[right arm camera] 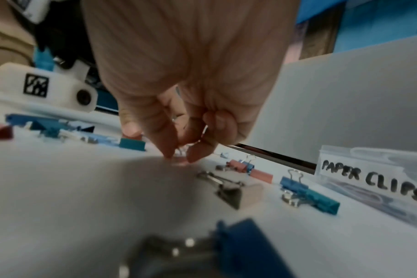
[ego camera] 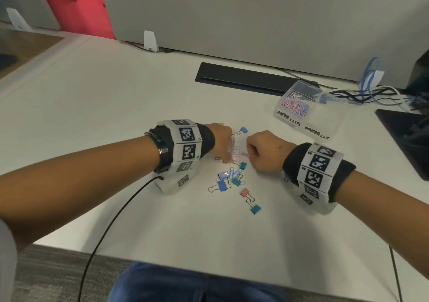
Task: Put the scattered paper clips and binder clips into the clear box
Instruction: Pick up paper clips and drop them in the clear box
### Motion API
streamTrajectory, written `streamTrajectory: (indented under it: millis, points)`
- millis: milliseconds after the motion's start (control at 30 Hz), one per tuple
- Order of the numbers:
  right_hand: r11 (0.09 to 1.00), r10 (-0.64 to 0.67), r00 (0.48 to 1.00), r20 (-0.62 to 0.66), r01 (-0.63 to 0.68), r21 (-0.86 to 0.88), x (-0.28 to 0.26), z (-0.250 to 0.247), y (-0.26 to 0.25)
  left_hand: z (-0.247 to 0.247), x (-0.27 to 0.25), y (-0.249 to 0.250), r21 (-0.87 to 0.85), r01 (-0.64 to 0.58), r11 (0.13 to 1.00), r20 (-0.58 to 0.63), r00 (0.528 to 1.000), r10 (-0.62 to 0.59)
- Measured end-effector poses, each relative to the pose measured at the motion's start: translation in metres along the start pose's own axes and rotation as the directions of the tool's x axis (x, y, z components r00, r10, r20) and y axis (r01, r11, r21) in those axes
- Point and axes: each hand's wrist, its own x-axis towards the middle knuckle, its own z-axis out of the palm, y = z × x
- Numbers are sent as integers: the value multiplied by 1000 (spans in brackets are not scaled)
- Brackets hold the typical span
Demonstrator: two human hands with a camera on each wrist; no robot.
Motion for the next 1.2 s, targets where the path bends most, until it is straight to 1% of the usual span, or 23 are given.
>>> streamTrajectory:
  millis: [100, 167, 200, 233, 267, 300, 333, 367, 400, 467, 533, 600, 667, 733, 800, 867, 967, 1033, 1100, 1200]
  points:
    - [1000, -26, 1000, -2, 26, -8, 0, 2, -2, -4, -2, -1, -1, 9, 1000, 15, 1000, -9]
    - [999, -43, 998, -34, 43, -2, 1, 1, -3, -2, -1, -2, -30, 16, 999, -8, 1000, -16]
    - [999, -40, 998, -53, 42, 30, 1, 0, -3, 0, 0, -1, -47, 7, 999, -27, 1000, -9]
    - [995, -22, 997, -75, 29, 94, 0, -1, -3, 2, 2, 0, -56, -6, 998, -44, 999, 3]
    - [979, 22, 996, -88, -3, 203, 0, -3, -1, 4, 4, 1, -47, -19, 999, -60, 998, 16]
    - [932, 78, 994, -81, -44, 361, -1, -5, 0, 5, 5, 2, -27, -24, 999, -75, 997, 22]
    - [836, 127, 991, -53, -78, 543, -3, -8, 2, 6, 7, 3, -7, -27, 1000, -86, 996, 26]
    - [704, 155, 988, -12, -102, 703, -6, -10, 5, 6, 8, 5, 8, -31, 999, -91, 995, 32]
    - [554, 168, 985, 37, -126, 823, -8, -11, 9, 6, 9, 6, 27, -44, 999, -92, 995, 46]
    - [266, 154, 981, 117, -155, 951, -13, -10, 17, 5, 10, 10, 107, -89, 990, -87, 991, 99]
    - [37, 123, 981, 153, -159, 987, -19, -8, 23, 5, 11, 11, 217, -146, 965, -81, 983, 167]
    - [-133, 112, 977, 180, -165, 977, -23, -6, 26, 7, 13, 12, 308, -192, 932, -65, 973, 222]
    - [-267, 73, 978, 193, -168, 949, -27, -3, 26, 10, 15, 11, 367, -210, 906, -52, 968, 245]
    - [-394, 5, 983, 181, -165, 904, -30, 0, 26, 11, 17, 11, 389, -212, 897, -50, 967, 250]
    - [-480, -60, 984, 170, -178, 859, -32, 3, 27, 10, 18, 11, 376, -205, 903, -56, 968, 243]
    - [-503, -88, 982, 166, -188, 843, -33, 5, 26, 9, 18, 11, 367, -198, 909, -47, 972, 231]
    - [-457, -59, 978, 199, -203, 866, -34, 2, 25, 12, 17, 10, 350, -195, 916, -11, 977, 212]
    - [-385, -26, 972, 232, -224, 896, -35, 0, 24, 14, 15, 10, 342, -196, 919, 2, 978, 207]
    - [-290, 13, 964, 267, -252, 923, -34, -1, 24, 13, 13, 11, 341, -219, 914, 23, 974, 225]
    - [-163, 61, 959, 275, -263, 951, -31, 2, 23, 11, 10, 12, 353, -240, 904, 40, 970, 242]
